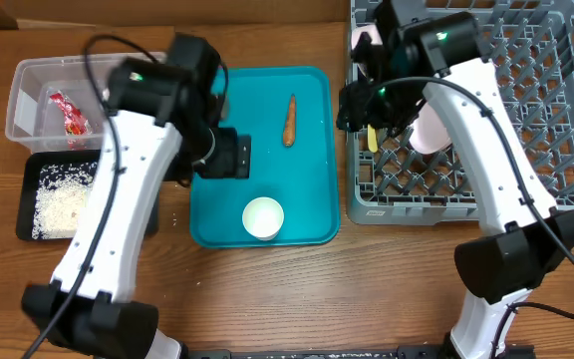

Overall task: Sort waste into correct bins and load items into the dishwasher
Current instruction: 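Reach the left gripper down and grasp the small white cup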

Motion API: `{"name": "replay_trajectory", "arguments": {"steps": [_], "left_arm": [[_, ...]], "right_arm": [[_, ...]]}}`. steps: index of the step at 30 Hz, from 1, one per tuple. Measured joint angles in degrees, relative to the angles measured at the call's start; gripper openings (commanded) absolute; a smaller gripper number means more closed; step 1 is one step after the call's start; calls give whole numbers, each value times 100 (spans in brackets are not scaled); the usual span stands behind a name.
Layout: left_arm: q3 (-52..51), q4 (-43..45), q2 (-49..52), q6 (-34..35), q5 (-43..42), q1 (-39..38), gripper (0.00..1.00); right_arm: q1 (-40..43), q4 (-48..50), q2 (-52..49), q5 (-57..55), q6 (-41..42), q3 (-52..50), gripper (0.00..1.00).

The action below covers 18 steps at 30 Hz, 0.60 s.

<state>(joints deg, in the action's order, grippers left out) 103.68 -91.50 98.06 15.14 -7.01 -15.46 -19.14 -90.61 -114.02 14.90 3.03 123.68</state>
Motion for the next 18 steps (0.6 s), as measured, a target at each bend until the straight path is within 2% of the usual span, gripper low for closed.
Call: {"name": "replay_trajectory", "arguments": {"steps": [4, 8, 11, 14, 15, 16, 18], "left_arm": [[-1110, 1060, 4, 61, -2, -210, 85], [-2114, 2006, 11, 201, -9, -448, 70], [-2739, 2356, 11, 306, -24, -459, 59], [-3029, 2507, 11, 341, -22, -426, 53], [-3091, 2575, 11, 352, -22, -426, 49], [-3147, 2669, 11, 382, -22, -426, 38], [-3217, 2822, 11, 420, -26, -426, 30]], "right_arm": [[-50, 140, 0, 17, -2, -142, 63], [-46, 181, 0, 17, 0, -184, 63], [-46, 214, 0, 15, -2, -223, 62], [-46, 254, 0, 15, -2, -227, 62], [-46, 269, 0, 17, -2, -227, 62], [-46, 275, 0, 17, 0, -229, 62], [-46, 295, 0, 15, 0, -229, 62]]}}
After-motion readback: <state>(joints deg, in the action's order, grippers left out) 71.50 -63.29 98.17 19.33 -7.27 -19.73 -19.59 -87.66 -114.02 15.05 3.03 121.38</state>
